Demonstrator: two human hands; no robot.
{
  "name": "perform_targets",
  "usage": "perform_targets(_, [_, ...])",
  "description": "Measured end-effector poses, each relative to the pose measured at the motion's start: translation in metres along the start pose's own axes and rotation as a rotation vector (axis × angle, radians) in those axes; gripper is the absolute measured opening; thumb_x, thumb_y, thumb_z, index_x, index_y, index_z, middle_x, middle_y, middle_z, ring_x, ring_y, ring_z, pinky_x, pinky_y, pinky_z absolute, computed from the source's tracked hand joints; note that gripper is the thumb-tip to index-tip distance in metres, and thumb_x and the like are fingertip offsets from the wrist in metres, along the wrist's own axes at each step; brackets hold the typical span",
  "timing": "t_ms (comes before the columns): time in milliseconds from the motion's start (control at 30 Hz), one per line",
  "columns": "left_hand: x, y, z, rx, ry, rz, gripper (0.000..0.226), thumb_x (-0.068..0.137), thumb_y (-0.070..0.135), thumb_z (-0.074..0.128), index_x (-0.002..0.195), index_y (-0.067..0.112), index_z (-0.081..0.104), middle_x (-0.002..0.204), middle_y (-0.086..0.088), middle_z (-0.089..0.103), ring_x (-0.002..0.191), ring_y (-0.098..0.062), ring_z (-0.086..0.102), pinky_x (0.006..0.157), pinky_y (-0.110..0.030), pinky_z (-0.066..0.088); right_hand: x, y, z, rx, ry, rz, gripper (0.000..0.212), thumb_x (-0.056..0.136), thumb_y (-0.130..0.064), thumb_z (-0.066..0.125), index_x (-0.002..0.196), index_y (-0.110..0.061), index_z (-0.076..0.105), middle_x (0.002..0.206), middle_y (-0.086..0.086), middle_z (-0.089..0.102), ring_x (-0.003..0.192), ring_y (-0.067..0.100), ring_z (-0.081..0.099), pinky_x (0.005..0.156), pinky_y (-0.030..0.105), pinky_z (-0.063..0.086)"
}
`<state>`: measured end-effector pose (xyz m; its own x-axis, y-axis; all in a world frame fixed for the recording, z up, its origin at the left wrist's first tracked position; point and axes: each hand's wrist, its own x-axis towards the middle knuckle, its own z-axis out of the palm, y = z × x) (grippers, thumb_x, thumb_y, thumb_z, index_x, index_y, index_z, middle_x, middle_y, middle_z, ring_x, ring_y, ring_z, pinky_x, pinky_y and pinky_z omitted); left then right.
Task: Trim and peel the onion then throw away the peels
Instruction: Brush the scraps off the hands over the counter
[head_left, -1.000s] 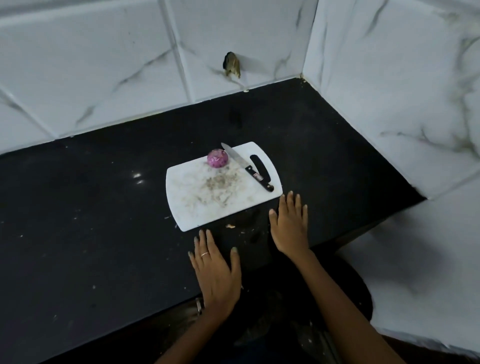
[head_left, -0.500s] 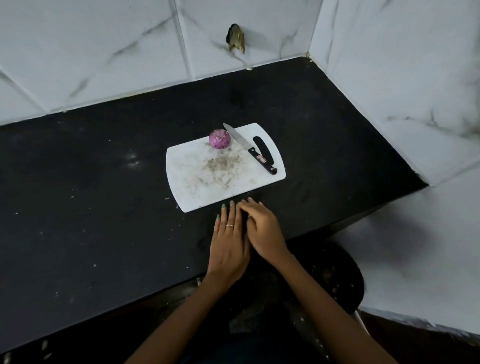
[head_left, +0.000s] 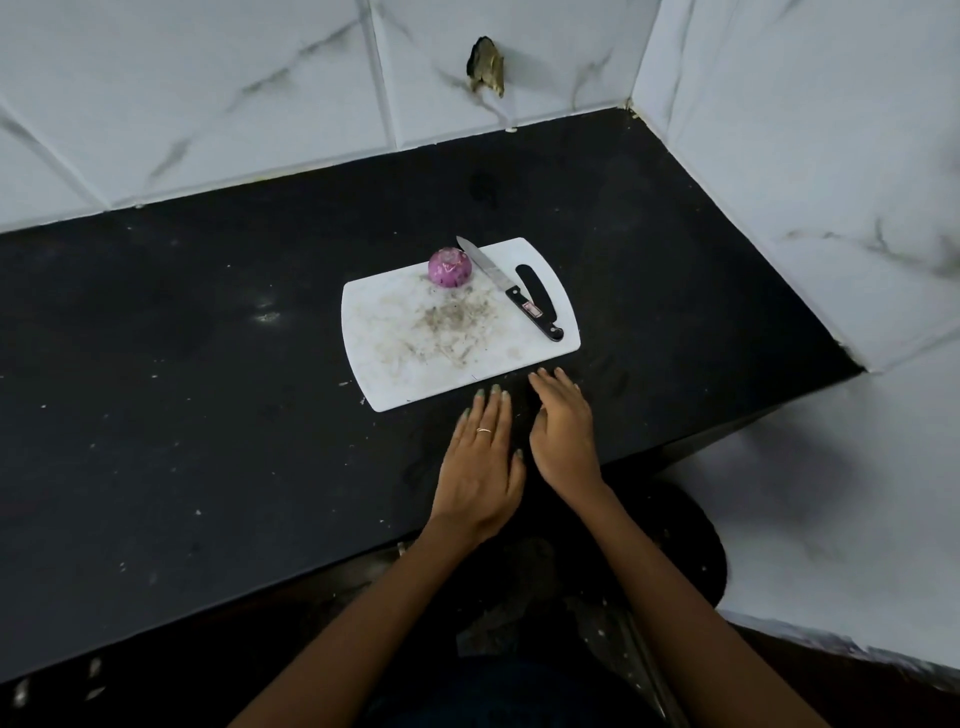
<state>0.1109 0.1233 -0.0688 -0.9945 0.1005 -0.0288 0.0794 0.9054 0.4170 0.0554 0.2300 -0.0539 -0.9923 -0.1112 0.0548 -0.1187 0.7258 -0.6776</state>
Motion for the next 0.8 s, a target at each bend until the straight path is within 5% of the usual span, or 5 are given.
perform_targets(100, [0.005,0.002,-0.014,-0.344,-0.104,0.066,0.062,0.092,0.032,0.018,0.15,0.011,0.018,0.157,0.001,0.017,0.142,-0.005,0.005,0.119,-0.025,0.005,0.001,0.0,-0.006,0.112,0.023,0.06,0.049,0.082,0.016,0.037,0.127,0.002,0.053,0.134,0.018,0.053,0.135,0.029,0.037,0.115,0.035,0.025])
perform_targets(267, [0.018,0.001,-0.046,-1.394,0.073,-0.503,0.051,0.102,0.036,0.021,0.14,0.012,0.044,0.143,-0.001,0.048,0.128,-0.009,0.047,0.105,-0.017,0.035,-0.002,-0.005,-0.008,-0.031,-0.113,0.017,0.047,0.089,0.001,0.044,0.136,-0.001,0.042,0.148,0.015,0.038,0.142,0.026,0.023,0.118,0.035,0.015])
perform_targets(400, [0.023,-0.005,-0.049,-1.503,0.115,-0.54,0.067,0.098,0.053,0.011,0.135,0.013,0.049,0.138,-0.002,0.054,0.127,-0.012,0.05,0.111,-0.03,0.029,-0.015,-0.011,0.006,-0.29,-0.203,-0.1,0.05,0.094,-0.02,0.042,0.139,0.0,0.036,0.149,0.021,0.033,0.142,0.036,0.021,0.116,0.043,0.019])
perform_targets(567, [0.028,0.0,-0.043,-1.531,0.187,-0.566,0.069,0.098,0.053,0.011,0.132,0.009,0.052,0.135,-0.005,0.057,0.124,-0.014,0.053,0.104,-0.024,0.034,-0.028,-0.015,0.017,-0.507,-0.13,-0.28,0.039,0.068,-0.004,0.063,0.106,0.003,0.067,0.11,0.021,0.068,0.107,0.04,0.062,0.08,0.04,0.057])
perform_targets(800, [0.031,0.001,-0.04,-1.518,0.21,-0.571,0.07,0.099,0.052,0.012,0.129,0.008,0.056,0.131,-0.005,0.06,0.12,-0.012,0.056,0.105,-0.024,0.034,-0.032,-0.029,0.012,-0.568,-0.031,-0.455,0.014,0.058,-0.006,0.054,0.054,-0.009,0.068,0.058,0.003,0.064,0.061,0.018,0.064,0.043,0.02,0.047])
